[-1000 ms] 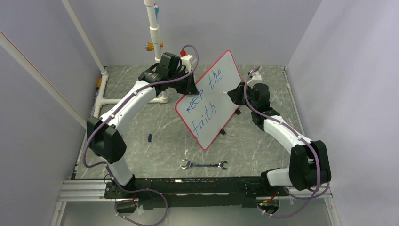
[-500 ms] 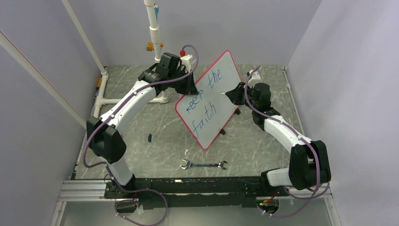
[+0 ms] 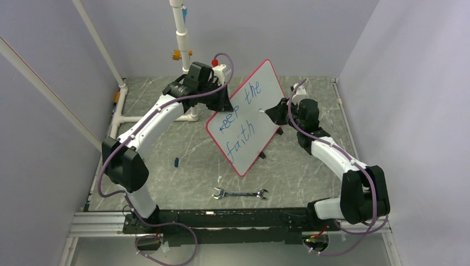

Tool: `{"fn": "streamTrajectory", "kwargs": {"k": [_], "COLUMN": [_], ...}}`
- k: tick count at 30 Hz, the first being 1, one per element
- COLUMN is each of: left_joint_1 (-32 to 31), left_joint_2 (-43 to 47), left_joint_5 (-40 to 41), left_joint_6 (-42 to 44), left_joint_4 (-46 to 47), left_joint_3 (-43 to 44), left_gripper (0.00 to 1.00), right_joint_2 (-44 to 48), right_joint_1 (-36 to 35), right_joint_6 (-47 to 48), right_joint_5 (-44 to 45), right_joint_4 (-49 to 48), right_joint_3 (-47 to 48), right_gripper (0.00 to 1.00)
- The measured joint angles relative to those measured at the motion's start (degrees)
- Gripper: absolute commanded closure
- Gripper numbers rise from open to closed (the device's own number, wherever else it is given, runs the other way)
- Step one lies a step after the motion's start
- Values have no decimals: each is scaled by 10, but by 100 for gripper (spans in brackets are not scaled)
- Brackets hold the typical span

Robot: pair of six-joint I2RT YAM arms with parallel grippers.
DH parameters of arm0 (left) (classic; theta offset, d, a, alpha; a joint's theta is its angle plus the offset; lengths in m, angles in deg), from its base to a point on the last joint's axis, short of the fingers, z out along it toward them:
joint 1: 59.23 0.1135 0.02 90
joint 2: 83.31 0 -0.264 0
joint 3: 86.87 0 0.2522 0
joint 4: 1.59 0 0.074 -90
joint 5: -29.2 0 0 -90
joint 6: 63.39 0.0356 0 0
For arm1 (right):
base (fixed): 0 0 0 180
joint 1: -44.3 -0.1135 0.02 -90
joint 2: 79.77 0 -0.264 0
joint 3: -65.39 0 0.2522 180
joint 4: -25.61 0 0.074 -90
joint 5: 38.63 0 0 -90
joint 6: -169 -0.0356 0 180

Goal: Write a sentence on the whiteboard

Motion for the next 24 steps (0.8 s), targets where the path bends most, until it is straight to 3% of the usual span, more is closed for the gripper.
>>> {"fn": "streamTrajectory", "kwargs": {"k": [24], "left_joint_1": [0], "left_joint_2": [0], "left_joint_5": [1], "left_joint_6": [-2], "left_joint_4": [0], "left_joint_3": [0], "left_gripper": [100], "right_joint_2": [-8], "right_joint_1": [0], "right_joint_6": [1], "right_joint_5": [47], "right_joint_4": [38], "right_joint_3": [13], "right_gripper": [100]}}
